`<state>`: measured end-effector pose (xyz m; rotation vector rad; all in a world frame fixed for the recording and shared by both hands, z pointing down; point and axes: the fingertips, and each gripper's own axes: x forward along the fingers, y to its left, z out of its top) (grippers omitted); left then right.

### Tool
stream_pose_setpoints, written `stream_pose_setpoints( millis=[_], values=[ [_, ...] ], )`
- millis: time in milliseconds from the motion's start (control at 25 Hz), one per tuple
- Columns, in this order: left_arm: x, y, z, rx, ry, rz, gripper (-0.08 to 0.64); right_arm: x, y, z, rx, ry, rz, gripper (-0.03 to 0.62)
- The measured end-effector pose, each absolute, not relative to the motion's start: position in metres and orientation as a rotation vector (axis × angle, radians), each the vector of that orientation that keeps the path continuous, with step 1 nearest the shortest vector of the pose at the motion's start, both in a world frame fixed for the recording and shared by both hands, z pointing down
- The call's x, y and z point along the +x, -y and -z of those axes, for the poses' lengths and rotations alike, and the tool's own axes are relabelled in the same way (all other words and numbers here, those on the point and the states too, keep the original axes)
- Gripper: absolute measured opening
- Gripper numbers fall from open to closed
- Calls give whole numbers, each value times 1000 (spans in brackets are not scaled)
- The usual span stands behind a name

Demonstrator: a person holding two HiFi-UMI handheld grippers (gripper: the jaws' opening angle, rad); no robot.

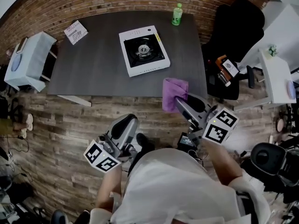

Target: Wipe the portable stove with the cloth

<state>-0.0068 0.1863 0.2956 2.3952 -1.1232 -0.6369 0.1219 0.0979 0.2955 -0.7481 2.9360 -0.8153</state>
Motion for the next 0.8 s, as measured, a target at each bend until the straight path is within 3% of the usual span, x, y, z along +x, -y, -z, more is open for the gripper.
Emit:
stream_pose_setpoints(
  millis=[360, 800],
  values=[
    [-60, -144, -308, 2426, 1011, 578, 46, 74, -68, -300, -908, -2913, 788, 95],
    [-69, -100, -314, 2419, 1031, 565, 46, 58, -19, -303, -898, -2952, 762, 95]
  ],
)
